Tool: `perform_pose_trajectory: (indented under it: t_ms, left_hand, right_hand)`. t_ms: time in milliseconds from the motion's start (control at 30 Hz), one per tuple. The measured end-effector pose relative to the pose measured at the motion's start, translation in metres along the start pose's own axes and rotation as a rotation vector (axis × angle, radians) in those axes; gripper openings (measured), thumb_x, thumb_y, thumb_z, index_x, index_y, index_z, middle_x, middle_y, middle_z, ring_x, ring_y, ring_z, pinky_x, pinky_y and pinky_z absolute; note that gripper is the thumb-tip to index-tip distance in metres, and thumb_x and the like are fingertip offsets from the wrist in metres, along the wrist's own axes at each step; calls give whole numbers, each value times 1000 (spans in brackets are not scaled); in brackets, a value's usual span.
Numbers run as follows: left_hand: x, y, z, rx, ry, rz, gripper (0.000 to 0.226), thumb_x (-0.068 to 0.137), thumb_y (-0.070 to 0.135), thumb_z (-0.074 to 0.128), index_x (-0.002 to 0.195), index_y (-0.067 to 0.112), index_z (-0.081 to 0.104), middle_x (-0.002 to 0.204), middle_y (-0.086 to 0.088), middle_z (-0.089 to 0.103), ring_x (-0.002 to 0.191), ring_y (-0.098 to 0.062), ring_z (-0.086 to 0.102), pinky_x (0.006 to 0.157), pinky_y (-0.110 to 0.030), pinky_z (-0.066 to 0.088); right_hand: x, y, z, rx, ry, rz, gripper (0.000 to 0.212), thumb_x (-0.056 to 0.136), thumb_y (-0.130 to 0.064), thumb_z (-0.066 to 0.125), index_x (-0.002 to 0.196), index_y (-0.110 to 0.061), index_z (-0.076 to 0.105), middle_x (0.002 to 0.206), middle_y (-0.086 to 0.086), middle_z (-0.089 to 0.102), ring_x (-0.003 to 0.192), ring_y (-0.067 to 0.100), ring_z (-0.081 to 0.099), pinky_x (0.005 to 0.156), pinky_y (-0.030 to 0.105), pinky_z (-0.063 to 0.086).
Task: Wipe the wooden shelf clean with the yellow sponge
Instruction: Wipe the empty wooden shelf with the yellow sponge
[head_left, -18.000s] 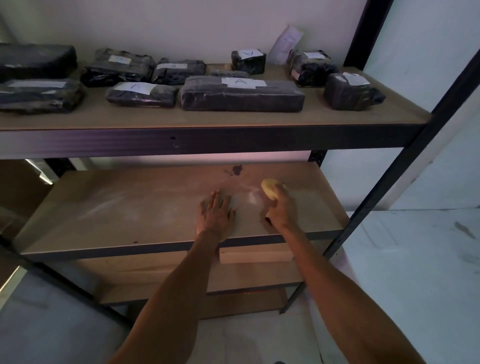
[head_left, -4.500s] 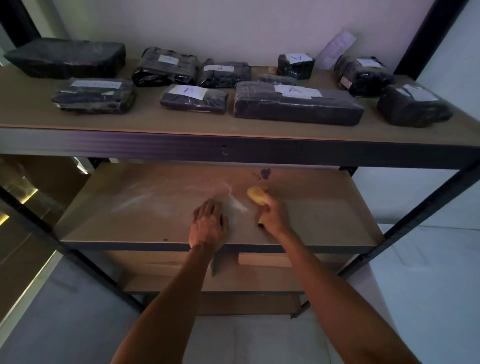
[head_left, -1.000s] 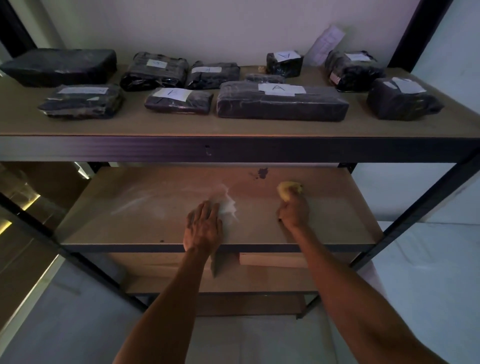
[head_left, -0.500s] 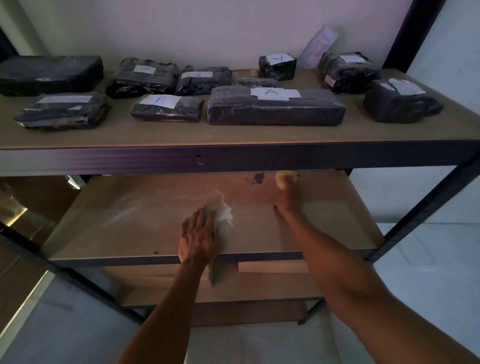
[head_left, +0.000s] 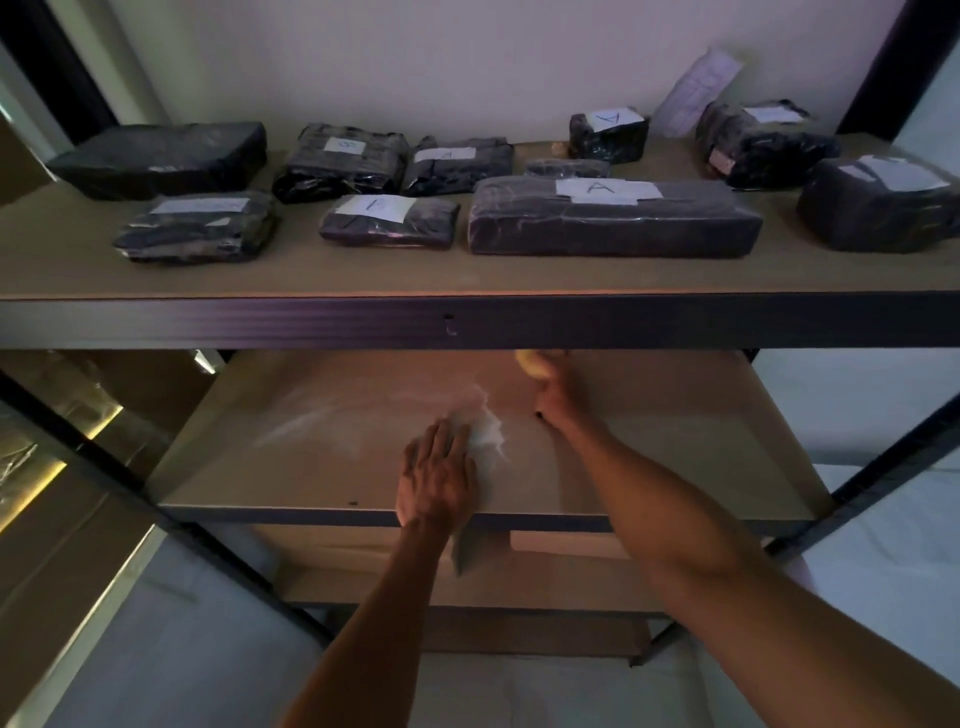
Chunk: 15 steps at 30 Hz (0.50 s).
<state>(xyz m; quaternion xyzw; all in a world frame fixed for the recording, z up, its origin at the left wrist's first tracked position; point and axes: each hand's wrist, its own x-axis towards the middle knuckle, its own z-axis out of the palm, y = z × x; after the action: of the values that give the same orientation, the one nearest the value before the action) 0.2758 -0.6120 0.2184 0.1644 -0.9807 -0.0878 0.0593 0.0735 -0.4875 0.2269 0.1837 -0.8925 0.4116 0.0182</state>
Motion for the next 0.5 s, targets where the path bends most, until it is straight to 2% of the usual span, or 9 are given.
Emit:
perform_pose_trajectory:
  t_ms: [67,133,167,200,267,300,367,433,500]
  left_hand:
    - [-1,0,1,-7,11,9,57,103,46,18,157,28,25,165,-3,22,152,-20,20,123,-44,18]
    - [-1,-1,1,-22,17,15,59,102,48,15,156,28,25,165,-3,23,151,-20,21,123,-44,19]
    - [-2,-1,1,-24,13,14,59,102,49,14,156,28,24,165,-3,23,151,-20,20,123,-44,18]
    - [-3,0,0,-22,5,13,59,102,49,14,157,29,23,166,-3,21,152,-20,19,123,-43,17]
    - [-5,0,-2,-25,-10,5,56,105,46,16,158,29,19,167,-2,17,153,-20,15,124,-43,13]
    - [-6,0,-3,-25,-15,0,55,106,45,18,158,28,18,167,-2,15,153,-20,14,125,-43,12]
    - [-6,-1,-4,-28,-24,-3,55,106,44,19,158,29,17,167,-1,13,154,-19,11,125,-42,10]
    - [-5,0,-5,-29,-32,-5,55,106,43,19,159,29,16,168,-1,12,154,-19,9,125,-42,8]
    - [-3,0,-5,-38,-37,-5,56,105,43,20,159,29,15,168,-1,10,155,-19,8,125,-43,9]
  right_hand:
    - [-8,-22,20,-74,-191,-120,51,83,-1,57,131,-17,60,137,13,55,127,28,50,108,26,33]
    - [-14,-31,18,-64,-335,-187,49,86,-6,61,133,-18,57,140,11,53,128,26,50,107,25,34]
    - [-13,-28,14,-42,-328,-192,49,85,-6,61,133,-16,57,137,12,56,125,26,52,105,25,37]
    - [-9,-21,7,-47,-248,-180,52,81,-4,61,132,-14,58,132,13,59,121,28,56,103,27,40]
    - [4,-5,-11,-60,-38,-47,54,74,-11,54,127,-12,60,119,19,65,111,36,60,94,36,48]
    - [11,4,-16,-88,14,29,49,78,-14,51,126,-10,60,116,23,65,108,39,60,90,40,48]
    - [16,3,-12,-165,10,94,41,87,-10,51,127,-6,59,118,25,62,110,41,57,93,42,44]
    - [11,-20,10,-192,-52,37,46,86,-6,52,132,-10,55,124,22,61,116,38,55,98,39,41]
    - [7,-43,37,-145,-193,-72,50,86,-10,55,136,-19,53,128,17,60,117,34,57,99,38,44]
